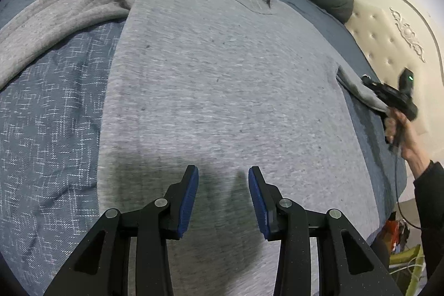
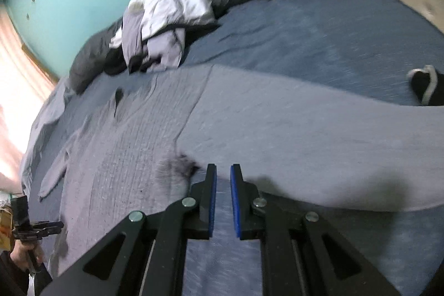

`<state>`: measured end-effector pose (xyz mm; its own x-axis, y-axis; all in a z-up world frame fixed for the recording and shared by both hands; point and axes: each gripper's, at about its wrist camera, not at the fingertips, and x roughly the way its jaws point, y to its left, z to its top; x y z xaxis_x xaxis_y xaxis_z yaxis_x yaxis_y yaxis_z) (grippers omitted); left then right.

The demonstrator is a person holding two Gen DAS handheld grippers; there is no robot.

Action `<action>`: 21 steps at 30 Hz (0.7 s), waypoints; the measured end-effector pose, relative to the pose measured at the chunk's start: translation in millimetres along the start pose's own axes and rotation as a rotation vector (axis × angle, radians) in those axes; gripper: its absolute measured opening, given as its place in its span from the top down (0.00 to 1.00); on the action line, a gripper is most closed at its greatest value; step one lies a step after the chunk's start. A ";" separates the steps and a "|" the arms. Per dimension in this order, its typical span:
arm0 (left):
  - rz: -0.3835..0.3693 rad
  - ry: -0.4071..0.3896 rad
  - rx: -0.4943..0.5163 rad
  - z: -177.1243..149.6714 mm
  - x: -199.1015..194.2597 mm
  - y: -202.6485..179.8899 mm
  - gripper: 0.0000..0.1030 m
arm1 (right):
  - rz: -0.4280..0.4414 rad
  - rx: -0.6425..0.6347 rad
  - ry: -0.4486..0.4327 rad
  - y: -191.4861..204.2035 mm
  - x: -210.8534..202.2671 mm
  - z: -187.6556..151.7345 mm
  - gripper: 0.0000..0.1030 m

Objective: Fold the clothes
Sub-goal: 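Carry the held grey fabric with the right gripper over the laid sweatshirt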

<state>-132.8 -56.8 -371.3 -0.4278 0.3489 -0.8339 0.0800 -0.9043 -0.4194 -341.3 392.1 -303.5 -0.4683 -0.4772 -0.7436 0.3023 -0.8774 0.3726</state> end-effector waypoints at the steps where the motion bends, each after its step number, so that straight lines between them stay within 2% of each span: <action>1: -0.002 0.000 0.003 -1.0 -1.3 0.6 0.60 | -0.001 0.003 0.010 4.0 9.8 1.3 0.89; 8: -0.019 0.007 0.008 -2.9 -4.4 7.3 0.59 | -0.111 0.018 0.129 4.6 61.9 1.6 0.89; 10: -0.023 0.010 0.003 -3.4 -4.6 10.8 0.59 | -0.116 0.032 0.147 -0.3 66.2 -0.9 0.89; 13: -0.027 0.014 -0.002 -5.0 -3.5 15.1 0.58 | -0.153 0.012 0.107 0.3 54.0 0.8 0.90; 16: -0.031 0.017 -0.007 -6.8 -1.8 18.0 0.57 | -0.078 0.004 0.027 7.9 37.8 6.5 0.90; 19: -0.034 0.018 -0.013 -8.3 -0.9 19.2 0.57 | -0.072 -0.039 0.057 20.5 47.7 10.4 0.90; 21: -0.036 0.016 -0.014 -9.0 -2.0 19.4 0.56 | -0.100 -0.051 0.103 23.9 61.9 10.3 0.90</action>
<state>-122.3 -72.8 -381.0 -0.4159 0.3852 -0.8238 0.0775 -0.8876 -0.4541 -371.7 341.1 -334.9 -0.4112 -0.3775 -0.8297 0.3019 -0.9153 0.2668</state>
